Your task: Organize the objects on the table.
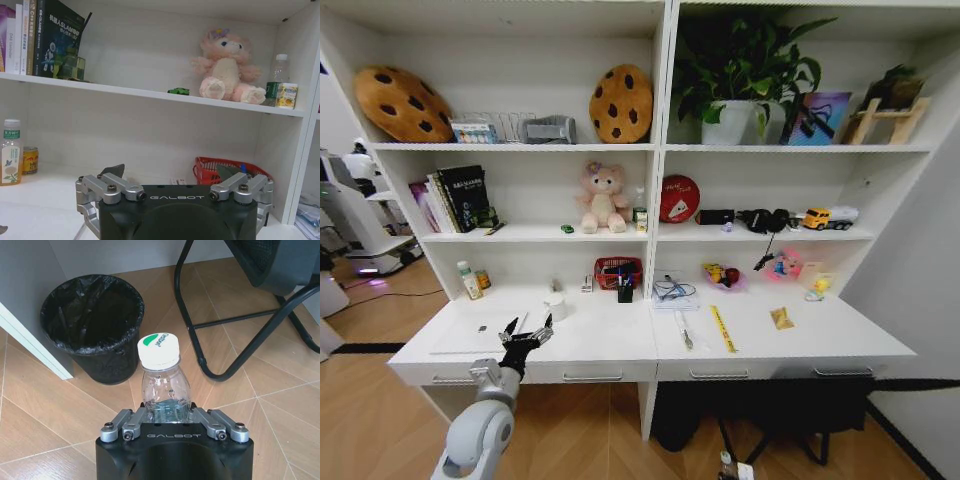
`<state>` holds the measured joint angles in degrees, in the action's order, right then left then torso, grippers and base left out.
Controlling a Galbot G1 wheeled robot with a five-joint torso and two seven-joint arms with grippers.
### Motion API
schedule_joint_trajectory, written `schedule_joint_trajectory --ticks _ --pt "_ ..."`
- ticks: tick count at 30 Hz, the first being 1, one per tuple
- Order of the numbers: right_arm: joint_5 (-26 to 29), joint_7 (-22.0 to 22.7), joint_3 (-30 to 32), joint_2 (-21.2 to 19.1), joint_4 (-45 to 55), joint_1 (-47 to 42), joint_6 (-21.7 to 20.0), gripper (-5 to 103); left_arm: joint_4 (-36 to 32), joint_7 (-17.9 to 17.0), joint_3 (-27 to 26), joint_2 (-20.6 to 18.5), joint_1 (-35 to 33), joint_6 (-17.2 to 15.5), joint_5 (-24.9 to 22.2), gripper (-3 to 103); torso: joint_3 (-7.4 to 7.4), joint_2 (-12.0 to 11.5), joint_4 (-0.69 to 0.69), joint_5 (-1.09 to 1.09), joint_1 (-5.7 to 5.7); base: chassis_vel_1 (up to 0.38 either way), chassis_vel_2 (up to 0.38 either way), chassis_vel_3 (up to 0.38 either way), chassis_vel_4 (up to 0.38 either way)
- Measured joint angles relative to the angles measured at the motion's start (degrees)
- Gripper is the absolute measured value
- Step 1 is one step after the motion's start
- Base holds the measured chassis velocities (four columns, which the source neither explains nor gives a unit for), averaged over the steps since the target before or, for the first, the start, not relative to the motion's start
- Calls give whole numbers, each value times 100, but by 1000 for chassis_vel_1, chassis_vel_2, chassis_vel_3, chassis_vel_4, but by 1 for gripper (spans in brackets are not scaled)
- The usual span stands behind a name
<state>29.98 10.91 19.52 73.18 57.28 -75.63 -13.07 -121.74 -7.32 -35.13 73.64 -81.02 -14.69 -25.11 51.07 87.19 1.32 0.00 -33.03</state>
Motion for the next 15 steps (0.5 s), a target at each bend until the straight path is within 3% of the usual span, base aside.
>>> schedule_joint_trajectory --ticks 15 --pt "-88 24 -17 30 280 -136 73 28 0 0 0 0 0 1 0 100 0 -1 1 -1 -3 -66 72 58 -67"
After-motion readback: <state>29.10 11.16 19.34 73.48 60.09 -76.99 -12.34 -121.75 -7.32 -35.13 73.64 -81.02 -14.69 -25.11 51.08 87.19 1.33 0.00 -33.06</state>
